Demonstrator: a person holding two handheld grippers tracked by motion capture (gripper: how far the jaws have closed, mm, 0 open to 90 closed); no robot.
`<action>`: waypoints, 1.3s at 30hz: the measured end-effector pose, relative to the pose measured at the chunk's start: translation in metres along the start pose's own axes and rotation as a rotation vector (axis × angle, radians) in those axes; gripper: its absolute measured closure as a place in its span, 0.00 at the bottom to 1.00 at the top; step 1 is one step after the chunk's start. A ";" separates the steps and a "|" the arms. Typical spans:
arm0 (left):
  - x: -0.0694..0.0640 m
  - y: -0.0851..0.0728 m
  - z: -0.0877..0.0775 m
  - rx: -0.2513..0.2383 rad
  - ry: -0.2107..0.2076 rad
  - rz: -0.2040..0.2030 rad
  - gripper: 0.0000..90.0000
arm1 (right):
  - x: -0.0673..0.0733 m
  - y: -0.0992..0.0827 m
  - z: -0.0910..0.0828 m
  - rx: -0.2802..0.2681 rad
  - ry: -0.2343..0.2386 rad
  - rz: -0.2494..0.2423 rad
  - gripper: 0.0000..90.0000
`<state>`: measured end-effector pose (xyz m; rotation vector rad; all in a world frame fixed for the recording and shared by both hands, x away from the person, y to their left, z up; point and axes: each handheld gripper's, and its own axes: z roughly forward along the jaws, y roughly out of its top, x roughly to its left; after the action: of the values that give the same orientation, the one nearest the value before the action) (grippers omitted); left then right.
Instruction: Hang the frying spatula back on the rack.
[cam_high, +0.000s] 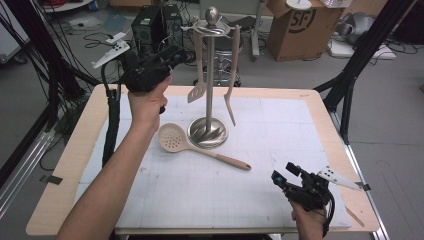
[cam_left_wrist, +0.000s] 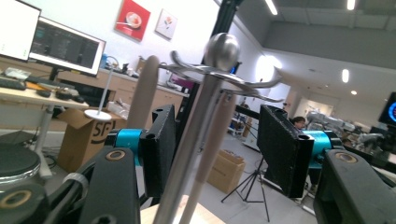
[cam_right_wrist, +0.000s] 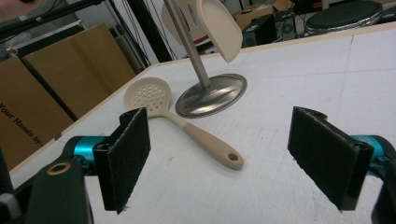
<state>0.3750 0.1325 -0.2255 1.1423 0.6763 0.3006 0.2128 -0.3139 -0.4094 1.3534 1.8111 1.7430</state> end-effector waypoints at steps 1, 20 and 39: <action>-0.001 0.000 -0.001 0.008 -0.004 0.006 0.52 | 0.000 0.000 0.000 0.003 0.000 0.004 0.22; 0.019 -0.032 -0.017 0.074 -0.007 -0.029 0.50 | 0.000 -0.002 0.000 0.011 -0.004 0.007 0.22; 0.027 -0.062 -0.024 0.168 -0.018 -0.013 0.47 | 0.001 -0.003 0.000 0.014 -0.007 0.002 0.22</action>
<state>0.3732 0.1399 -0.2973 1.2984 0.7028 0.2251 0.2111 -0.3132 -0.4117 1.3651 1.8221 1.7273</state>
